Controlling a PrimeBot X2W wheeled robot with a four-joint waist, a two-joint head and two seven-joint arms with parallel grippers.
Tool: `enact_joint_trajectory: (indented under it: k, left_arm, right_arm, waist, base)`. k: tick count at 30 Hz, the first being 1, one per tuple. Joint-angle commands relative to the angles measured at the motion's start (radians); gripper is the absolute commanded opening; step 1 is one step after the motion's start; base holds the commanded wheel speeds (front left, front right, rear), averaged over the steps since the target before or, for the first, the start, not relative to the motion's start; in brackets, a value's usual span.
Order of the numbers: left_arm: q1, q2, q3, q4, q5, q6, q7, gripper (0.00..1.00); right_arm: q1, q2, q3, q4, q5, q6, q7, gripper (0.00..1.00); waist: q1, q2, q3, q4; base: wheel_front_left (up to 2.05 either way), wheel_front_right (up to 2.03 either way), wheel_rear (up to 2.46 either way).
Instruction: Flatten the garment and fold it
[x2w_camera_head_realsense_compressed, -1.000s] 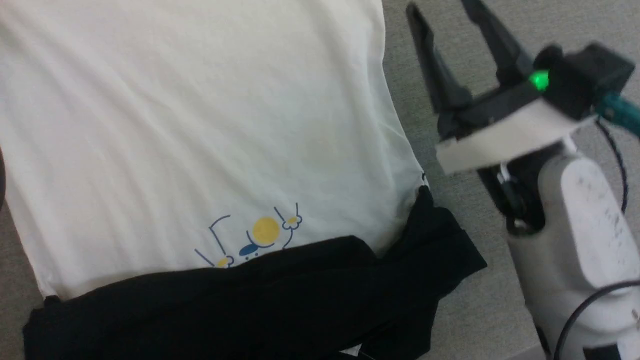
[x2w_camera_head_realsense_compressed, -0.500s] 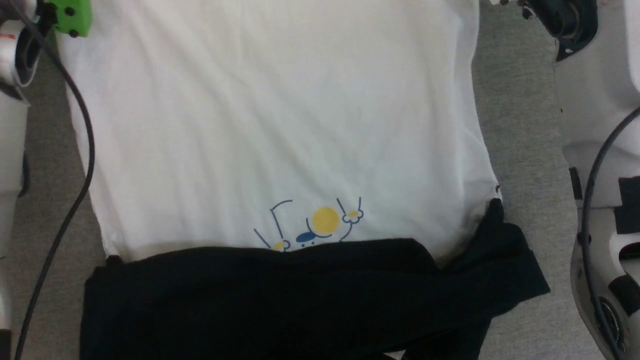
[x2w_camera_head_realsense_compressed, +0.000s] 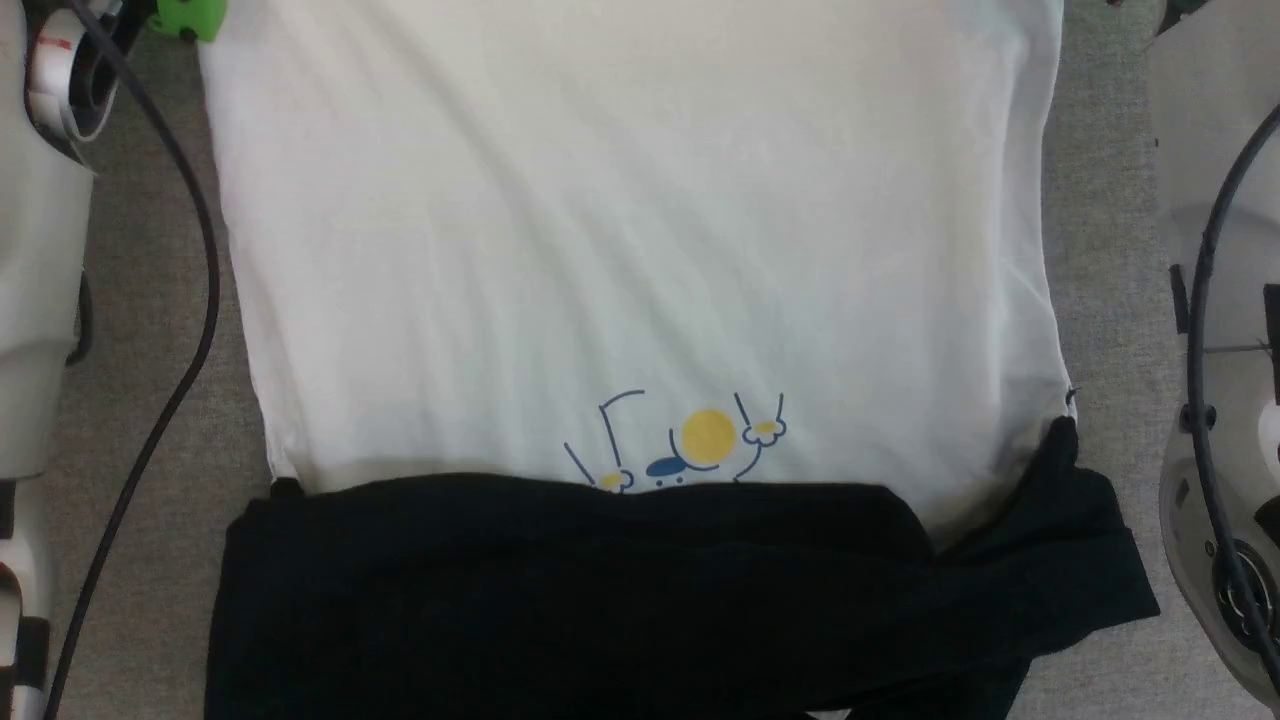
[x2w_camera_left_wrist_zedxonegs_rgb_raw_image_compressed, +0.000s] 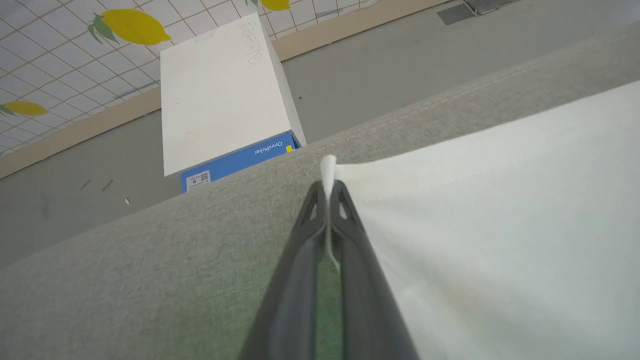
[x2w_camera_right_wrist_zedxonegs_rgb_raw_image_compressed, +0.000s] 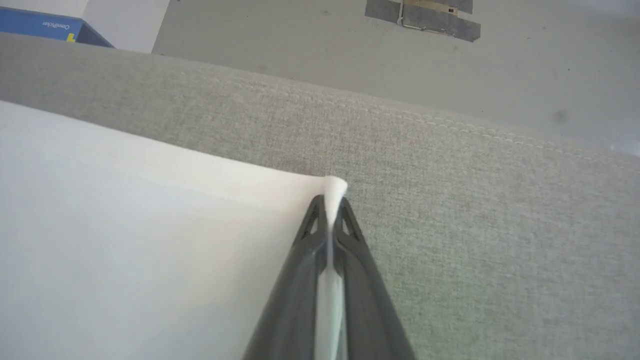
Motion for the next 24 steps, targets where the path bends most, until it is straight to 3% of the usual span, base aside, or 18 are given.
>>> enact_joint_trajectory:
  k: [1, 9, 14, 19, 24]
  left_arm:
    - [-0.032, 0.007, 0.005, 0.009, 0.008, 0.009, -0.03, 0.0]
    - [-0.061, 0.006, 0.033, 0.073, 0.033, 0.056, -0.202, 0.0]
    - [-0.031, -0.006, 0.069, 0.105, -0.006, 0.065, -0.291, 0.0]
    - [0.072, -0.016, 0.114, 0.086, -0.066, 0.057, -0.407, 0.0]
    - [0.289, -0.028, 0.135, -0.033, -0.126, 0.038, -0.504, 0.0]
  right_arm:
    - [0.004, -0.005, -0.007, -0.011, -0.009, -0.002, -0.026, 0.0]
    - [-0.003, -0.005, -0.023, -0.077, -0.039, -0.002, -0.241, 0.0]
    - [0.016, -0.005, 0.012, -0.082, -0.029, -0.002, -0.358, 0.0]
    - [0.092, -0.026, 0.118, -0.112, 0.036, -0.002, -0.45, 0.0]
    - [0.28, -0.121, 0.244, -0.259, 0.171, -0.002, -0.504, 0.0]
  waist:
    - [-0.0001, 0.0, 0.0, -0.001]
    - [-0.0001, 0.0, -0.017, -0.002]
    - [-0.0001, 0.0, -0.06, 0.006]
    - [-0.0001, 0.0, -0.144, 0.021]
    - [-0.0001, 0.0, -0.28, 0.049]
  base:
    - [0.0, 0.0, 0.0]
    - [0.0, 0.0, 0.0]
    - [0.0, 0.0, 0.0]
    - [0.0, 0.0, 0.0]
    - [0.0, 0.0, 0.0]
